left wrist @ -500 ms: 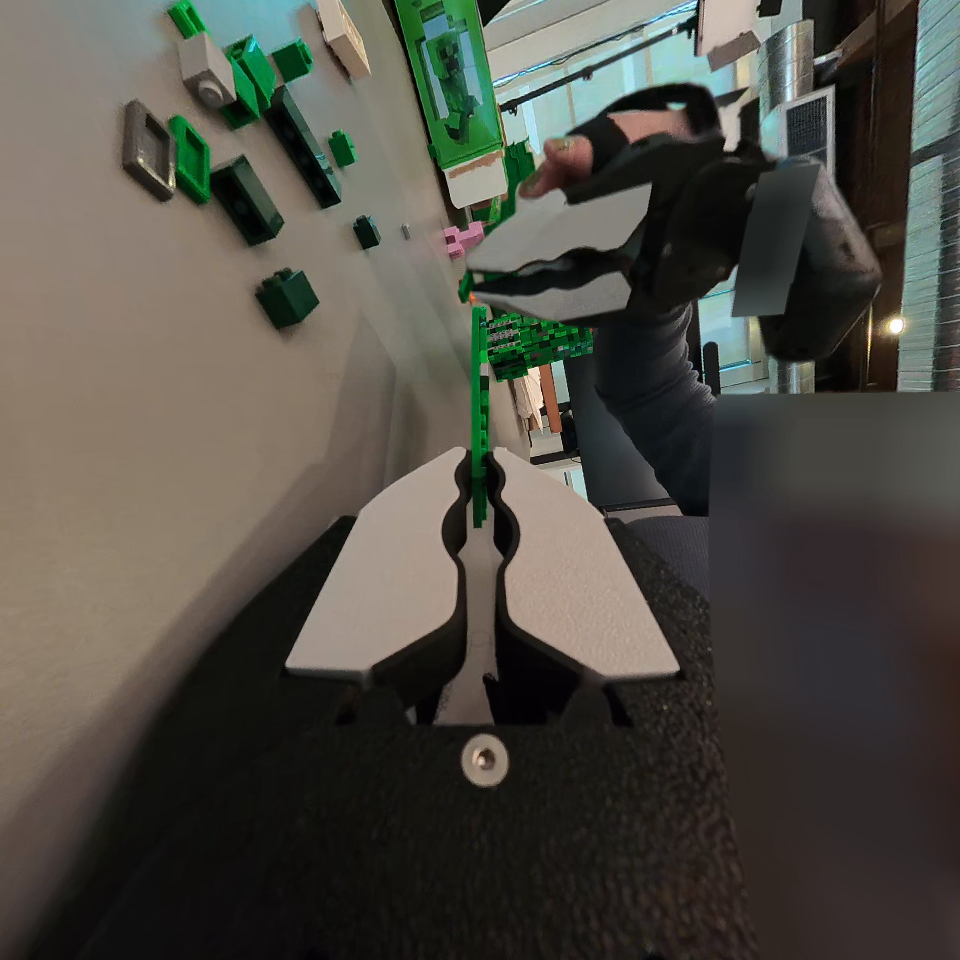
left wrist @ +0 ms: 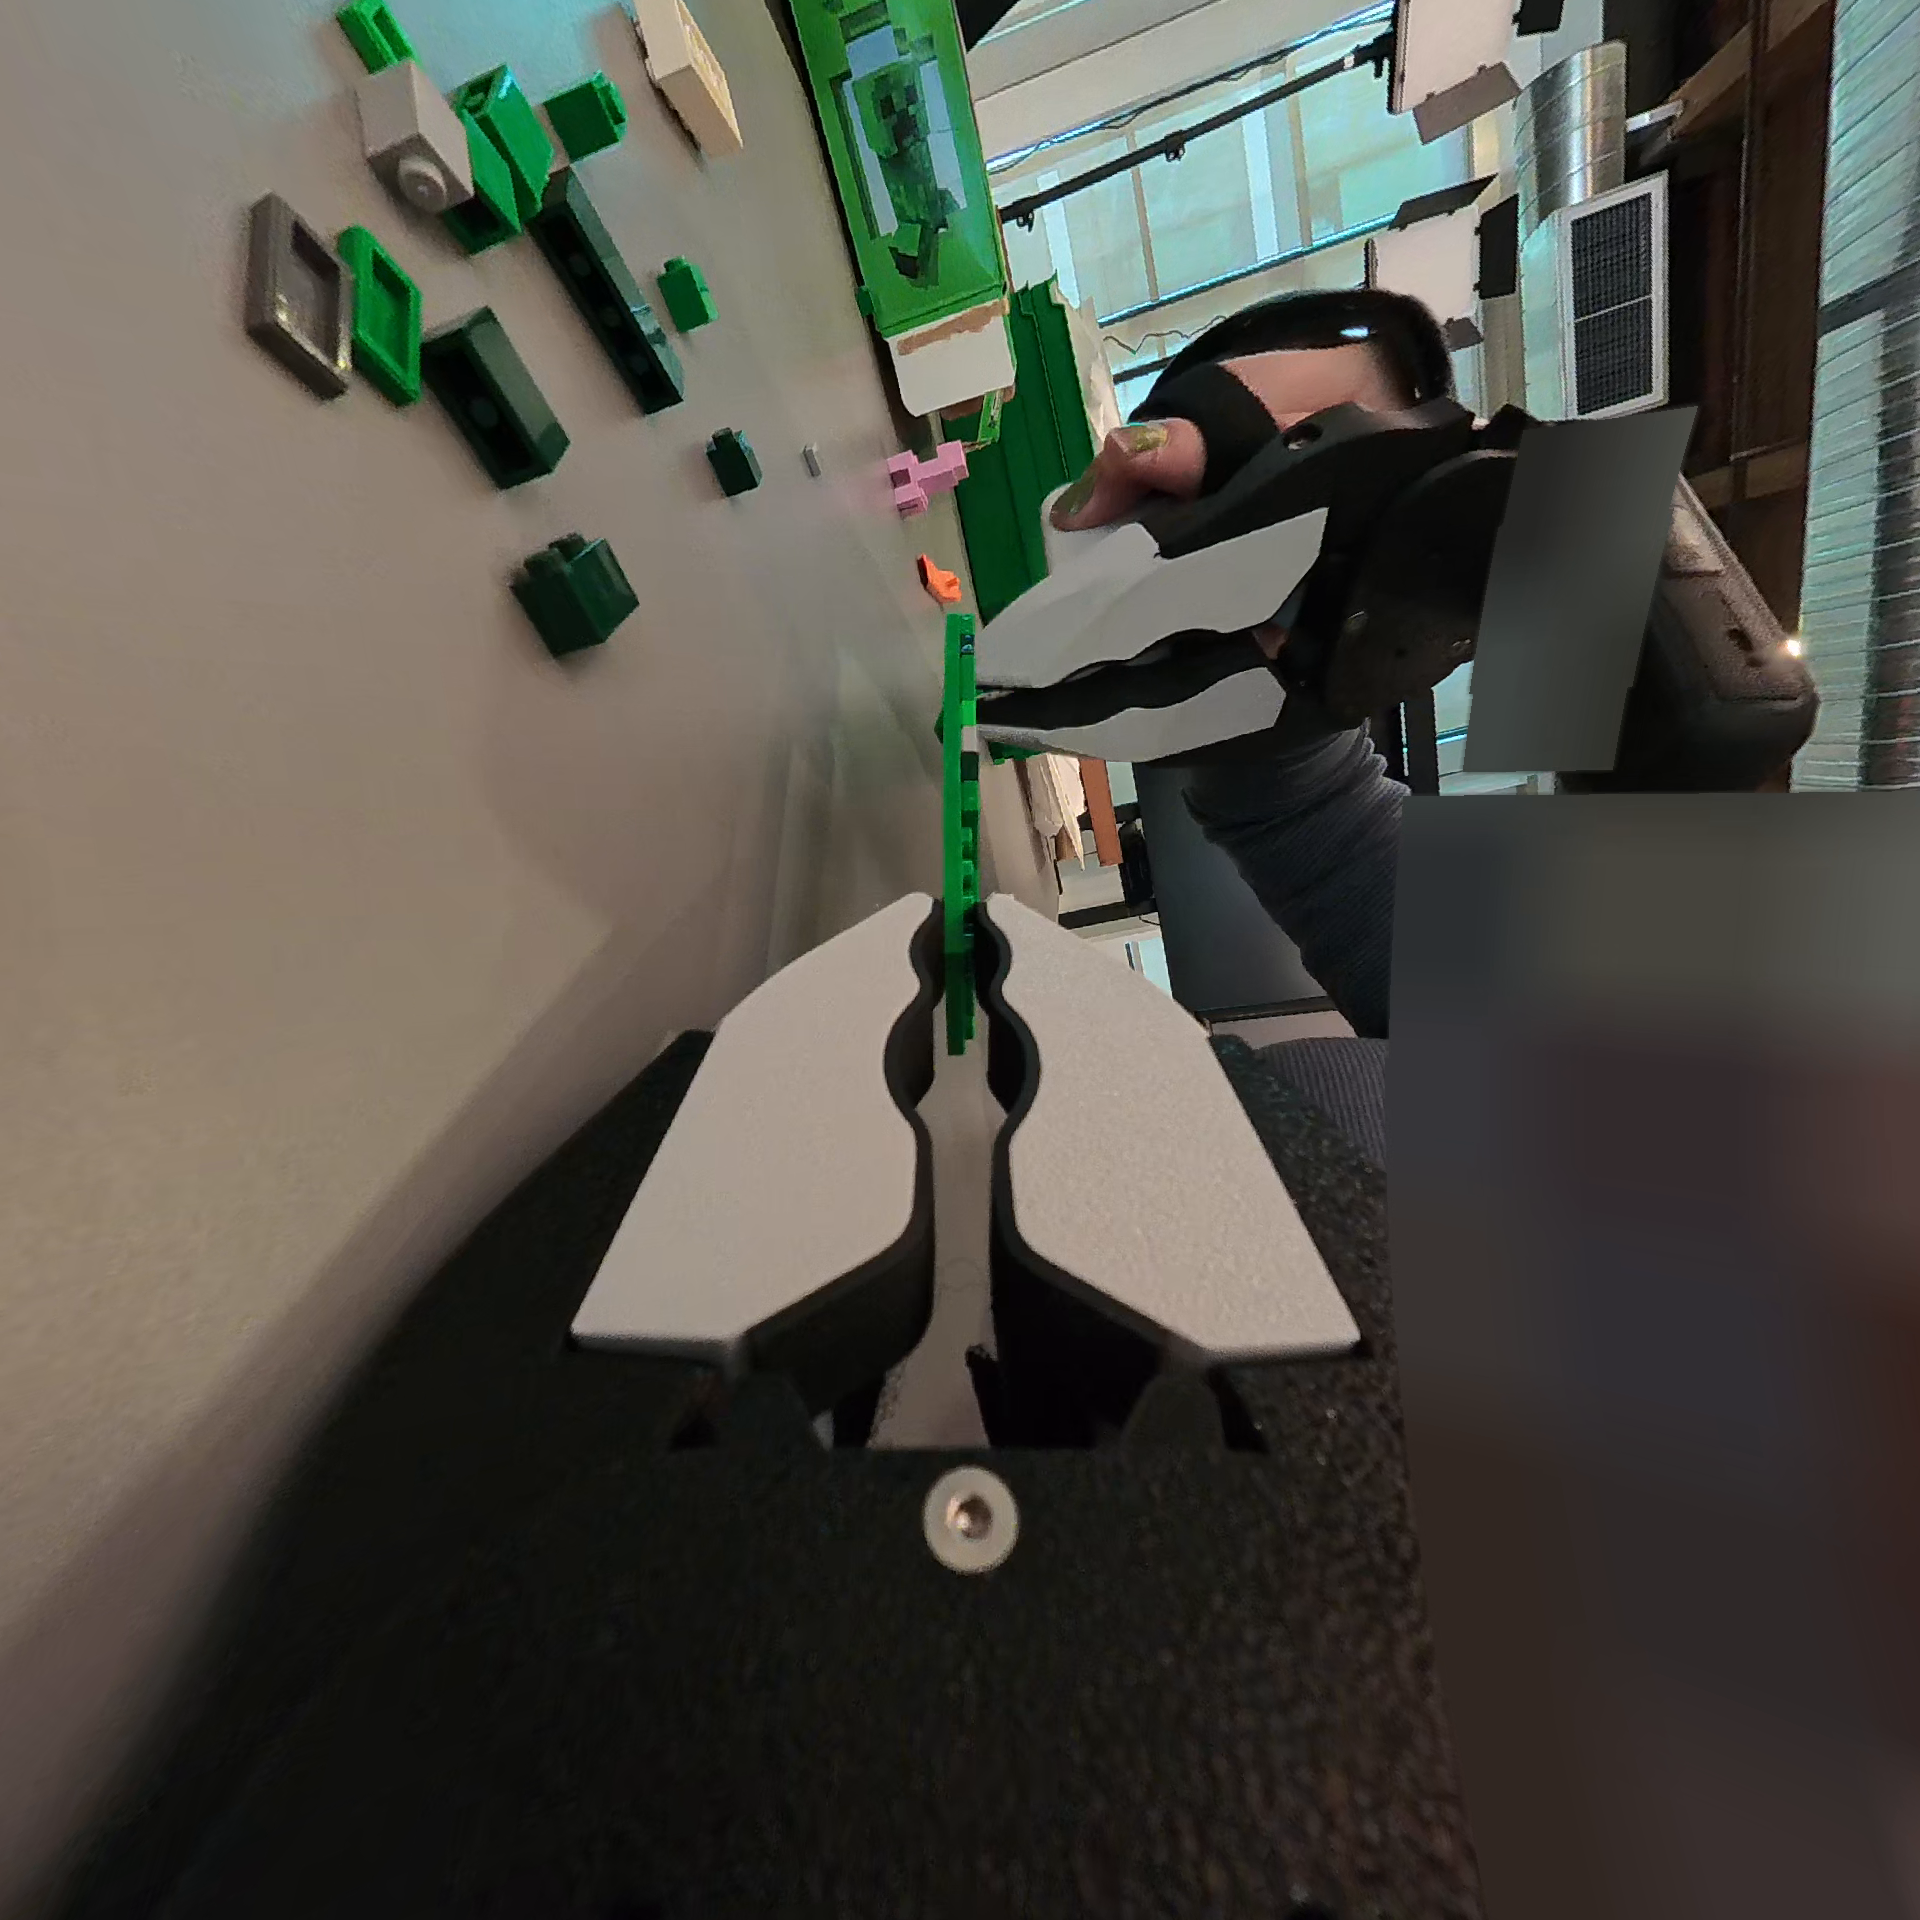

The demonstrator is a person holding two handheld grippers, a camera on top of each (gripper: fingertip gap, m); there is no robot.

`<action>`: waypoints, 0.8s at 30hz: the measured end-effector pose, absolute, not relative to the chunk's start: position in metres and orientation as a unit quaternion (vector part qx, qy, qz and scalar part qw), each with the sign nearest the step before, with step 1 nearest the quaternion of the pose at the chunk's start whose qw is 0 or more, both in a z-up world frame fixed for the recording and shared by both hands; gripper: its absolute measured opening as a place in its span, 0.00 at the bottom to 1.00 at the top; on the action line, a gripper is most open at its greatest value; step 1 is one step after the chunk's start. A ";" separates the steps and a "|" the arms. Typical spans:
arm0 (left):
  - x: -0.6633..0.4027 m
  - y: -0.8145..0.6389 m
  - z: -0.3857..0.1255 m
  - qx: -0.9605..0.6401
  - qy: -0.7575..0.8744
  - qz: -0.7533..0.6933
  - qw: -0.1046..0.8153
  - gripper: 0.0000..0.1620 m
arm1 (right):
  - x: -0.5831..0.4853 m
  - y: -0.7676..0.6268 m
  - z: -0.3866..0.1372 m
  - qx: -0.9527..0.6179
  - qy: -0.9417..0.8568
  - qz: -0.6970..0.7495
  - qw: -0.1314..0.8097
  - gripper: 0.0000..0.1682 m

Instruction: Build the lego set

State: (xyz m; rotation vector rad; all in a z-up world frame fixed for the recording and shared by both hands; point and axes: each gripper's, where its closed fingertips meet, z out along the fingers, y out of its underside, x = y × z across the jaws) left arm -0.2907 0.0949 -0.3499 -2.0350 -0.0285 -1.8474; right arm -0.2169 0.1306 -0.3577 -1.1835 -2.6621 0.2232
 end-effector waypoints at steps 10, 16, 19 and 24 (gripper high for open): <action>-0.290 0.094 -0.351 -0.730 -0.007 -0.655 0.194 0.03 | -0.219 0.127 -0.356 -0.418 -0.897 0.099 0.105 0.04; -0.290 0.094 -0.351 -0.730 -0.007 -0.655 0.195 0.03 | -0.190 0.155 -0.363 -0.440 -0.896 0.031 0.049 0.04; -0.290 0.094 -0.351 -0.731 -0.006 -0.654 0.195 0.03 | -0.146 0.182 -0.366 -0.461 -0.885 -0.056 -0.036 0.04; -0.290 0.094 -0.351 -0.732 -0.004 -0.653 0.195 0.03 | -0.071 0.214 -0.363 -0.497 -0.817 -0.215 -0.199 0.04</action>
